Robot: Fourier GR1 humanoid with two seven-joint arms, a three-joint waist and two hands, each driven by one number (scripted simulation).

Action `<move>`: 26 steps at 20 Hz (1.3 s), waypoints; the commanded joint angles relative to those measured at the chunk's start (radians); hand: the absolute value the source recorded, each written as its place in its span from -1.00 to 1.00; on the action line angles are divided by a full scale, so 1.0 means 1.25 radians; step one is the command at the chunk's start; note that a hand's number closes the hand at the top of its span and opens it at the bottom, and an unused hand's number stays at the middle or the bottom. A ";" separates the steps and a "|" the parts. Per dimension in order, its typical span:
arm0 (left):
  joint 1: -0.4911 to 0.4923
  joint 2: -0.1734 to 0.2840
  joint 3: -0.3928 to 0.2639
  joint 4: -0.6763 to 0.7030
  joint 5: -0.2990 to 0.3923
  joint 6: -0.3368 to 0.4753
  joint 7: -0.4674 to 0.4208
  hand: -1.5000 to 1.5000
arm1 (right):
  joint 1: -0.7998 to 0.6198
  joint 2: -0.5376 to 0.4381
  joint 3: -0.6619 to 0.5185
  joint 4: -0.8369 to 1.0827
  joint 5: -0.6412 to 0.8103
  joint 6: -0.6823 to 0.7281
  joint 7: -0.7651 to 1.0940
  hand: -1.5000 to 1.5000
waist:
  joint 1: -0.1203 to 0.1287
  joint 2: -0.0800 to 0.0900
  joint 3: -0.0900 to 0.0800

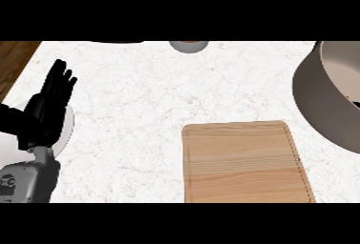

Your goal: Pick the croissant from the cutting board and place it in the pot

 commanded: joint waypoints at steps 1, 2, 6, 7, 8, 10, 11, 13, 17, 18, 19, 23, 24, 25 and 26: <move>-0.007 -0.010 -0.003 -0.011 -0.007 0.019 0.016 0.00 | -0.032 0.013 -0.097 0.065 -0.118 0.059 -0.047 -1.00 | 0.006 0.014 0.031; 0.024 0.016 0.017 -0.021 0.008 -0.007 0.003 0.00 | -0.019 0.001 -0.121 0.077 -0.137 0.064 -0.050 -1.00 | 0.009 0.012 0.030; 0.010 -0.006 0.002 -0.001 -0.012 0.013 -0.008 0.00 | -0.021 -0.058 -0.166 0.129 -0.190 0.147 -0.062 -1.00 | -0.003 0.015 0.029; 0.029 -0.009 -0.006 -0.018 -0.008 -0.001 -0.022 0.00 | -0.008 -0.056 -0.175 0.143 -0.196 0.135 -0.082 -1.00 | 0.005 0.017 0.030; 0.012 0.012 0.011 0.009 -0.003 -0.009 -0.011 0.00 | 0.008 -0.104 -0.180 0.155 -0.198 0.174 -0.089 -1.00 | -0.002 0.020 0.030; 0.007 0.005 0.021 -0.004 0.012 -0.003 -0.001 0.00 | 0.013 -0.154 -0.193 0.182 -0.212 0.221 -0.093 -1.00 | 0.002 0.020 0.030; 0.002 0.008 0.021 0.008 0.002 -0.001 -0.011 0.00 | 0.037 -0.152 -0.187 0.190 -0.207 0.232 -0.127 -1.00 | -0.001 0.020 0.031; 0.004 0.000 0.003 -0.026 0.001 0.002 0.014 0.00 | 0.034 -0.182 -0.196 0.216 -0.212 0.241 -0.118 -1.00 | 0.010 0.020 0.032; 0.010 -0.031 -0.010 0.002 -0.016 0.017 -0.029 0.00 | 0.058 -0.235 -0.202 0.247 -0.219 0.296 -0.150 -1.00 | 0.008 0.023 0.032; 0.010 0.009 0.016 0.001 0.003 -0.014 -0.020 0.00 | 0.054 -0.259 -0.205 0.258 -0.224 0.327 -0.140 -1.00 | 0.010 0.020 0.032; 0.031 -0.013 -0.011 -0.031 -0.015 0.003 -0.013 0.00 | 0.091 -0.269 -0.194 0.261 -0.214 0.351 -0.168 -1.00 | 0.007 0.017 0.032; 0.026 -0.012 0.003 -0.022 -0.009 0.006 -0.019 0.00 | 0.105 -0.293 -0.198 0.273 -0.223 0.372 -0.182 -1.00 | 0.009 0.018 0.032; 0.026 -0.008 -0.010 -0.050 -0.008 0.003 0.023 0.00 | 0.115 -0.284 -0.198 0.277 -0.221 0.346 -0.183 -1.00 | 0.013 0.018 0.033; 0.051 0.001 -0.002 -0.060 0.004 -0.017 0.001 0.00 | 0.101 -0.292 -0.190 0.269 -0.217 0.347 -0.178 -1.00 | 0.022 0.018 0.033; 0.016 -0.005 0.007 -0.028 -0.003 0.003 0.007 0.00 | 0.115 -0.287 -0.190 0.277 -0.218 0.357 -0.189 -1.00 | 0.011 0.020 0.034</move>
